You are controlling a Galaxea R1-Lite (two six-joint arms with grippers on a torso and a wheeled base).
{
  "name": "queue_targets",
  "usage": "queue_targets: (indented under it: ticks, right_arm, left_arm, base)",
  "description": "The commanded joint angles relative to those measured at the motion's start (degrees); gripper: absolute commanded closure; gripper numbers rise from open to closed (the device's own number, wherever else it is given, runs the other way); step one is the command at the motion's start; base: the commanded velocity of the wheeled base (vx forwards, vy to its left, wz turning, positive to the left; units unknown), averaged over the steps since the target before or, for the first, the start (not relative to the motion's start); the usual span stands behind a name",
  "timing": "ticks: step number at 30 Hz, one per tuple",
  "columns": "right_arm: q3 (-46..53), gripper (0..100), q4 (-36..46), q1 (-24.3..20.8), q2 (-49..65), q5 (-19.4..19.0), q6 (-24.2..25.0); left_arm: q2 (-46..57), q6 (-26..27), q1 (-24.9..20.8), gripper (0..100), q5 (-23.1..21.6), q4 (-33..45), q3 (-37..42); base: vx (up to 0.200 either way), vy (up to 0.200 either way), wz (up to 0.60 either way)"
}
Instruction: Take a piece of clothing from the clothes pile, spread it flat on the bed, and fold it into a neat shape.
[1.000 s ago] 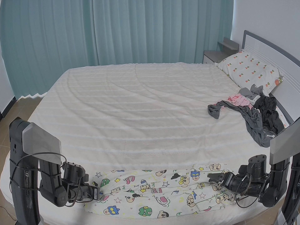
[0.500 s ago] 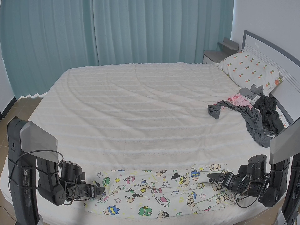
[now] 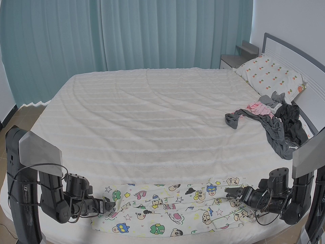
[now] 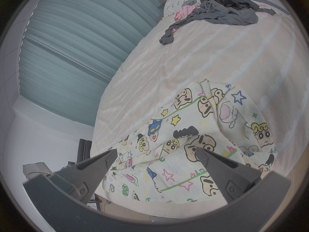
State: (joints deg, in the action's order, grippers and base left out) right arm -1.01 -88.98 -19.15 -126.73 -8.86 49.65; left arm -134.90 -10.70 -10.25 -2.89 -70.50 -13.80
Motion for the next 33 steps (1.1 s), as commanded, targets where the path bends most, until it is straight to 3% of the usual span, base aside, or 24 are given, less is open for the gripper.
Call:
queue_targets:
  ticks: [1,8,14,15,22,28,33]
  right_arm:
    - [0.9,0,-0.6,-0.1,0.1,0.0,0.0]
    - [0.8,0,-0.6,-0.1,0.1,0.0,0.0]
    - [0.8,0,-0.6,-0.1,0.0,0.0,0.0]
    - [0.9,0,-0.6,-0.1,0.0,0.0,0.0]
    - [0.9,0,-0.6,-0.1,0.0,0.0,0.0]
    - [0.8,0,-0.6,-0.1,-0.1,0.0,0.0]
    - [0.9,0,-0.6,-0.1,-0.1,0.0,0.0]
  left_arm:
    - [2.6,0.5,4.7,0,0.2,0.4,1.8]
    - [4.5,3.8,10.0,0,0.3,-0.1,2.4]
    - [8.3,2.6,8.9,0,-4.1,0.2,3.3]
    - [8.4,1.4,7.4,0,-5.9,0.2,3.4]
    - [4.5,0.2,1.0,0,-5.6,-0.2,2.4]
    - [-1.9,0.2,-3.7,0,1.7,-0.3,-1.2]
    - [-3.8,0.1,-5.7,0,2.4,-0.3,-2.2]
  base:
    - [0.000,0.000,0.00]
    - [0.000,0.000,0.00]
    - [0.000,0.000,0.00]
    - [0.000,0.000,0.00]
    - [0.000,0.000,0.00]
    - [0.000,0.000,0.00]
    - [0.000,0.000,0.00]
